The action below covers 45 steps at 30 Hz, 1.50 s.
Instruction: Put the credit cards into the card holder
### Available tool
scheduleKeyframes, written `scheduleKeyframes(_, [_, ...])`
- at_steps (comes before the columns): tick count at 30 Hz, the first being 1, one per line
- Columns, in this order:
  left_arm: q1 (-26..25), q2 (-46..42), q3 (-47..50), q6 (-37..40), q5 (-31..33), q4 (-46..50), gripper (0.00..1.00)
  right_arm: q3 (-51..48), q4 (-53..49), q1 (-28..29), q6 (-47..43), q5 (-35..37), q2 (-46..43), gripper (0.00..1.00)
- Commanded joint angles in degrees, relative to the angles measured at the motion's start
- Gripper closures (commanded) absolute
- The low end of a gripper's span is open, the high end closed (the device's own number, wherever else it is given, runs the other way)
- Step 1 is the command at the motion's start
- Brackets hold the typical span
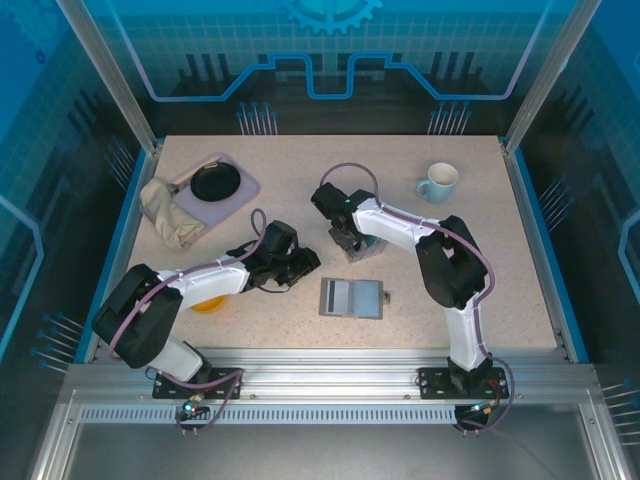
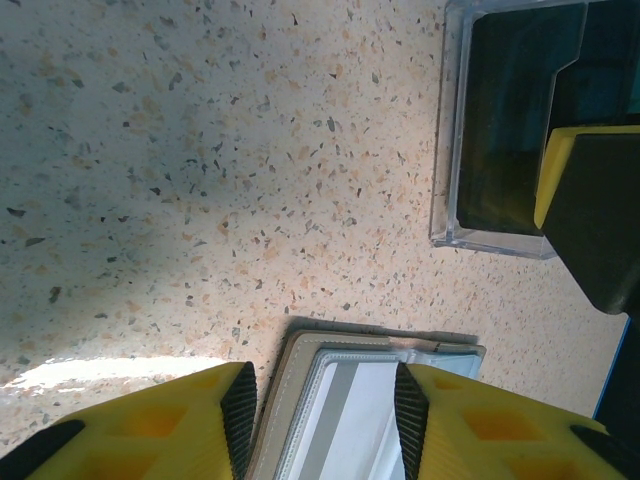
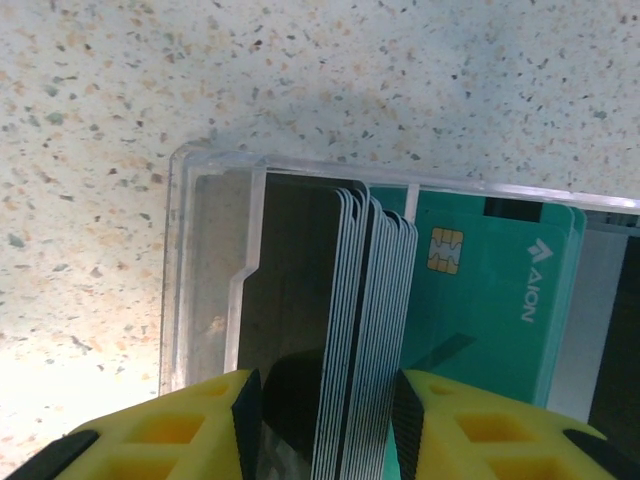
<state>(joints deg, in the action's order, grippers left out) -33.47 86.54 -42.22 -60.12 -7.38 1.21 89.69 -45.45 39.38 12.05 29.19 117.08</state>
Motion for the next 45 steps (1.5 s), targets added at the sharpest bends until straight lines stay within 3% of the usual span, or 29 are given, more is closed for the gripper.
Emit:
scheduleKeyframes(1, [0.45, -0.23, -0.36, -0.53, -1.37, 0.85, 0.56, 0.40, -0.27, 0.39, -0.71, 3.28, -0.44, 0.60])
scheduleKeyframes(26, [0.51, 0.38, -0.23, -0.64, -1.50, 0.43, 0.56, -0.91, -0.52, 0.35, -1.06, 4.39, -4.09, 0.77])
scheduleKeyframes(33, [0.50, 0.22, -0.05, -0.70, -1.50, 0.34, 0.56, -1.27, -0.44, 0.20, -0.98, 3.78, -4.95, 0.87])
scheduleKeyframes(36, [0.44, 0.26, 0.07, -0.71, -1.59, 0.22, 0.56, -1.33, -0.46, 0.09, -0.76, 2.78, -4.90, 0.82])
scheduleKeyframes(40, [0.43, 0.15, 0.25, -0.75, -1.45, 0.20, 0.56, -1.23, 0.01, -0.42, -0.62, 0.93, -3.73, 0.64])
scheduleKeyframes(45, [0.48, 0.05, 0.38, -0.79, -1.48, 0.19, 0.56, -0.69, 0.62, -0.83, -0.74, 1.28, -1.64, 0.61])
